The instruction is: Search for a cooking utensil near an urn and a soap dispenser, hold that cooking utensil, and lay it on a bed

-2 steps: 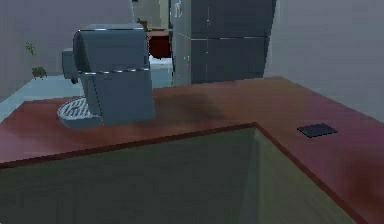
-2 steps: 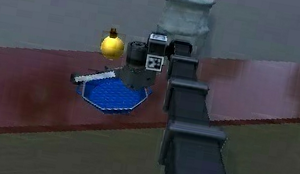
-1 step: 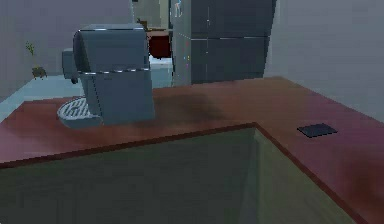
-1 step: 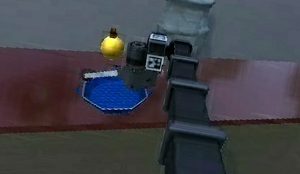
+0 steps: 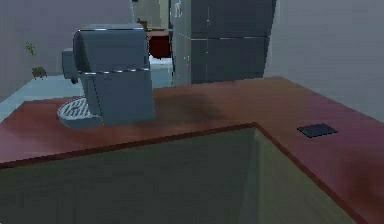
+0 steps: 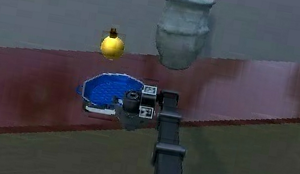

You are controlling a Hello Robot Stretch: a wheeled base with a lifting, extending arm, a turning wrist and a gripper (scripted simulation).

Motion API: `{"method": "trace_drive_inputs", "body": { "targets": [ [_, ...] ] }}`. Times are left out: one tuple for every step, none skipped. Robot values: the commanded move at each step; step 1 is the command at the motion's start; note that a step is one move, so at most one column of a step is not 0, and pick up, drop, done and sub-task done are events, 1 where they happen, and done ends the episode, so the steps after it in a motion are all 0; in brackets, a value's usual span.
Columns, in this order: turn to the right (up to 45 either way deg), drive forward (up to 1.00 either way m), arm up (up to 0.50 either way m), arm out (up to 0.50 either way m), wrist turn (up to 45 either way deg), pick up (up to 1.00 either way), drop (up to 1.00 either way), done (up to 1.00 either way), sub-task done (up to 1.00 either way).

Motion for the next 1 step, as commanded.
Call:
{"method": "trace_drive_inputs", "body": {
  "targets": [
    [0.0,0.00,0.00,0.00,0.0,1.00,0.00,0.00,0.00]
  ]
}}
